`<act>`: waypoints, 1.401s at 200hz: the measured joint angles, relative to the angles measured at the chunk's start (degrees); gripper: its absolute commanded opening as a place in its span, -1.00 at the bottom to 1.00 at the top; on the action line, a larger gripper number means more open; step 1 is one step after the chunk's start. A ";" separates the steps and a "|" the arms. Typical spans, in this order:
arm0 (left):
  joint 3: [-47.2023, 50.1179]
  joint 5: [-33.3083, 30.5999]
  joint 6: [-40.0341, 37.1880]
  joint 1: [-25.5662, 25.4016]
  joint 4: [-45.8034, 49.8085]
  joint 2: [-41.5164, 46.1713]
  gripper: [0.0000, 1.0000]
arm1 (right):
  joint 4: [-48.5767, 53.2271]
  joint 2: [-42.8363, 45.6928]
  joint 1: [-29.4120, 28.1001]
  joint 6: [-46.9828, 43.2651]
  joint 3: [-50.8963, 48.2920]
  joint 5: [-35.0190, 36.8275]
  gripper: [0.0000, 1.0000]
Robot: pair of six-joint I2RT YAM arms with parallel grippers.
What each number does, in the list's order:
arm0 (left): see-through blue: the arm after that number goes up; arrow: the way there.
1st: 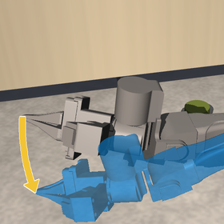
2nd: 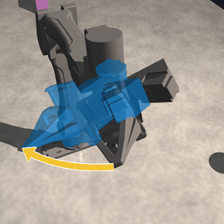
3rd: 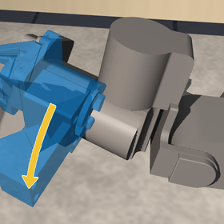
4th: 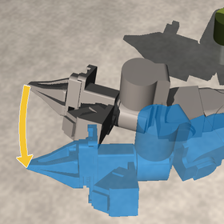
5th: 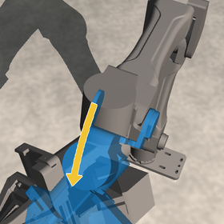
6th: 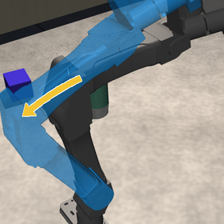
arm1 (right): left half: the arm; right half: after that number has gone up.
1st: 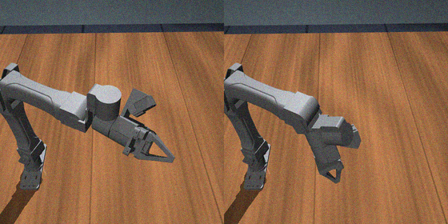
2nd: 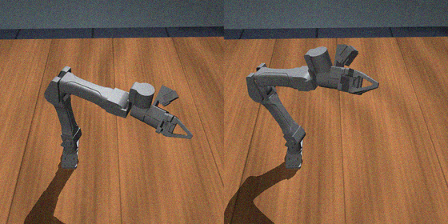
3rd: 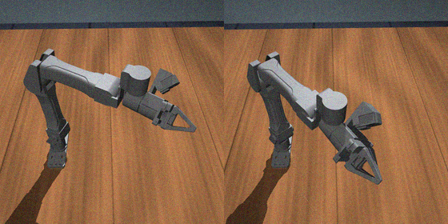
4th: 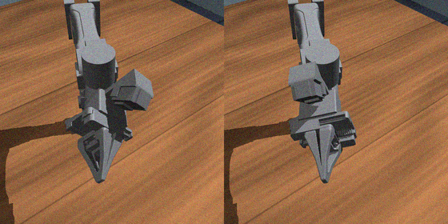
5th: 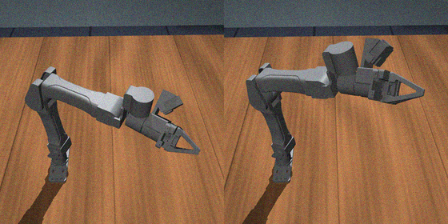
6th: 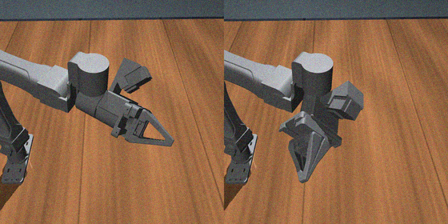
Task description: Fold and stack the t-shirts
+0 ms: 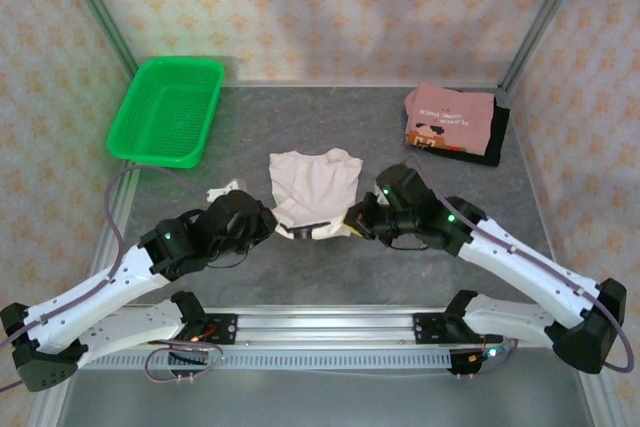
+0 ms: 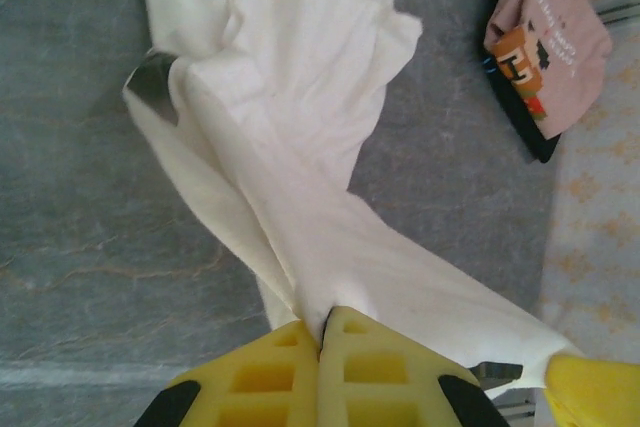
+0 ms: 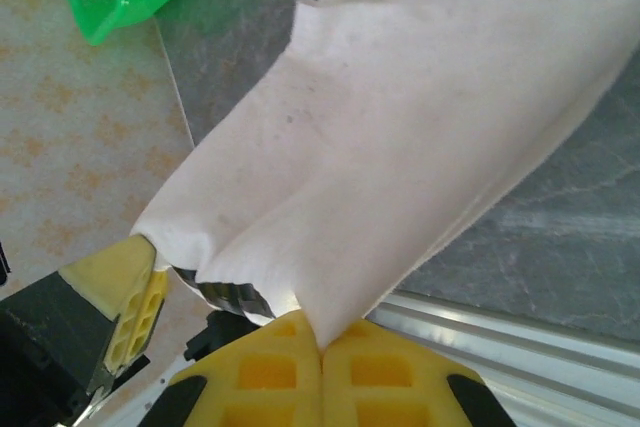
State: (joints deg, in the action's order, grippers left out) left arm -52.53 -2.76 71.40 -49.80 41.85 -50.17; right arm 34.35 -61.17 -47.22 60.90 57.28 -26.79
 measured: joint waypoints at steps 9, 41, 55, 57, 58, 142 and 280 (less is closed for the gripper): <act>-0.70 -0.31 -0.50 0.33 0.00 -0.98 -1.00 | 0.48 -1.66 0.57 -1.18 1.66 -0.09 -1.00; -1.09 -0.04 -2.23 5.27 0.44 -3.30 -1.00 | 3.23 -7.04 4.85 -6.12 5.57 -0.52 -1.00; -1.57 0.61 -3.39 8.55 0.79 -4.13 -1.00 | 3.91 -9.22 7.08 -8.07 6.86 -1.03 -1.00; -1.75 0.79 -3.58 9.09 0.83 -4.28 -1.00 | 3.98 -9.57 7.43 -8.33 7.04 -1.16 -1.00; -1.79 0.83 -3.61 9.22 0.83 -4.35 -1.00 | 3.98 -9.68 7.54 -8.41 7.10 -1.20 -1.00; -8.13 8.44 -11.85 21.18 -3.48 -19.93 -1.00 | 3.61 -23.67 16.87 -16.22 11.45 -7.15 -1.00; -28.55 15.91 -23.54 30.56 -6.14 -47.34 -1.00 | 4.94 -42.73 25.46 -24.17 26.51 -9.22 -1.00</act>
State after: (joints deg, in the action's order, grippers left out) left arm -81.08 13.15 47.86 -19.25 35.70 -97.51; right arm 39.29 -103.90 -21.76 36.73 83.79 -36.01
